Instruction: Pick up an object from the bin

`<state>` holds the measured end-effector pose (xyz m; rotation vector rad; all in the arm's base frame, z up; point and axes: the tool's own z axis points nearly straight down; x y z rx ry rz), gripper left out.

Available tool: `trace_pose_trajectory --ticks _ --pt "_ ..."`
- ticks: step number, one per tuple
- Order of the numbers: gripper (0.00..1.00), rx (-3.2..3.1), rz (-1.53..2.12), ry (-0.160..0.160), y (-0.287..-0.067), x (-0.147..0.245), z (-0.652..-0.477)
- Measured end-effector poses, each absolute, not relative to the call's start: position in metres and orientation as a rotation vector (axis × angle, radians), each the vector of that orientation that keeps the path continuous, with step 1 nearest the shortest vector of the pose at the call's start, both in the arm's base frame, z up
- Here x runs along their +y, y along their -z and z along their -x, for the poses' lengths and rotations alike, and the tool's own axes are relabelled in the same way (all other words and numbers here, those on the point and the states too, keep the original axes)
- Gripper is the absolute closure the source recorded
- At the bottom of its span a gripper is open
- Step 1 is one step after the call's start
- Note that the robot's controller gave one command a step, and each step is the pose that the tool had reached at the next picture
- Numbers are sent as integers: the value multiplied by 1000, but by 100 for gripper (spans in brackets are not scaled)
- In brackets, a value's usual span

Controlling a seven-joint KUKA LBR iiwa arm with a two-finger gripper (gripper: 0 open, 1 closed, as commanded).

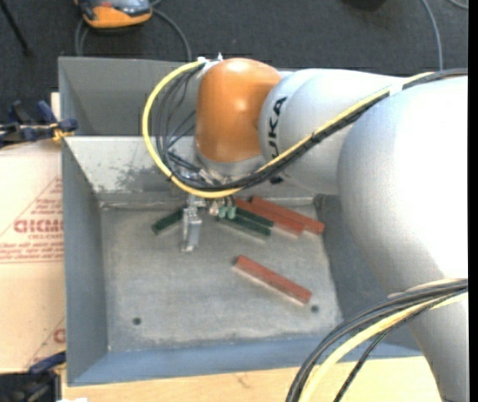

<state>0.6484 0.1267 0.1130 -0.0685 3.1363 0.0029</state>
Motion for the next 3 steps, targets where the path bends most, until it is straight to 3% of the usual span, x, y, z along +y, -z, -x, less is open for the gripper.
trace_pose_trajectory --ticks 1,2,3 --pt "0 3109 418 1 -125 125 -647" --pt "0 3130 169 -3 -91 123 -652" --pt "100 3079 589 0 -74 128 -647"
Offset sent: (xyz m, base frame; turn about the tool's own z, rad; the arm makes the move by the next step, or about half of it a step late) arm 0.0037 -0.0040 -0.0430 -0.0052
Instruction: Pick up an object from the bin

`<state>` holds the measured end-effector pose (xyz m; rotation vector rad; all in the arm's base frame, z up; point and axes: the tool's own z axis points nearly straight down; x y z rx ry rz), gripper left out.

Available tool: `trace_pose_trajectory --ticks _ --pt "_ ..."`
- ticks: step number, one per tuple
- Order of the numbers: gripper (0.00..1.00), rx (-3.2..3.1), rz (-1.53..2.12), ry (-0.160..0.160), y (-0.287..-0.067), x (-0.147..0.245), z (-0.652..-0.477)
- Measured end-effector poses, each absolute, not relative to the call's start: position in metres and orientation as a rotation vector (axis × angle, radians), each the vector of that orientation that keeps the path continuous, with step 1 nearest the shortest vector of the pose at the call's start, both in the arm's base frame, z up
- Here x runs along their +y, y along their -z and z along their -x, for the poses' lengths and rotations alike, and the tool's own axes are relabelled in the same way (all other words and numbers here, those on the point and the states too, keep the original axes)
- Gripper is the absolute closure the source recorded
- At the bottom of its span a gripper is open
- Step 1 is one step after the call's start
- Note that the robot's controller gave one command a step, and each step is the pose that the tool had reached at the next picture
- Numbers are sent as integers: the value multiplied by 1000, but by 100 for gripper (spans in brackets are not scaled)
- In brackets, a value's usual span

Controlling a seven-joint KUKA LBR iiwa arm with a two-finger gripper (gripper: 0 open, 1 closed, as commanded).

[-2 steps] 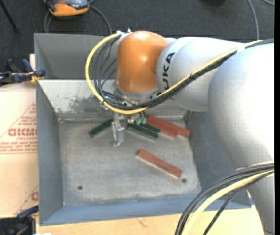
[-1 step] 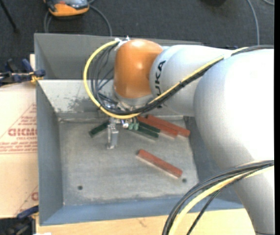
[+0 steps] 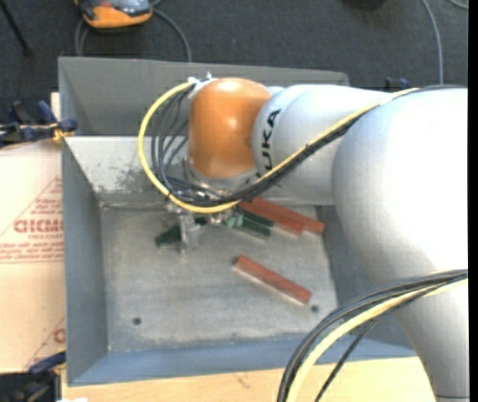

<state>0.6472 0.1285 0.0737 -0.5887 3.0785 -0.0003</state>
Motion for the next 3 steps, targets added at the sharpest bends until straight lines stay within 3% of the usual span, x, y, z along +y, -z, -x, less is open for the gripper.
trace_pose_trajectory --ticks 3 --pt "100 3079 588 0 -74 128 -647"
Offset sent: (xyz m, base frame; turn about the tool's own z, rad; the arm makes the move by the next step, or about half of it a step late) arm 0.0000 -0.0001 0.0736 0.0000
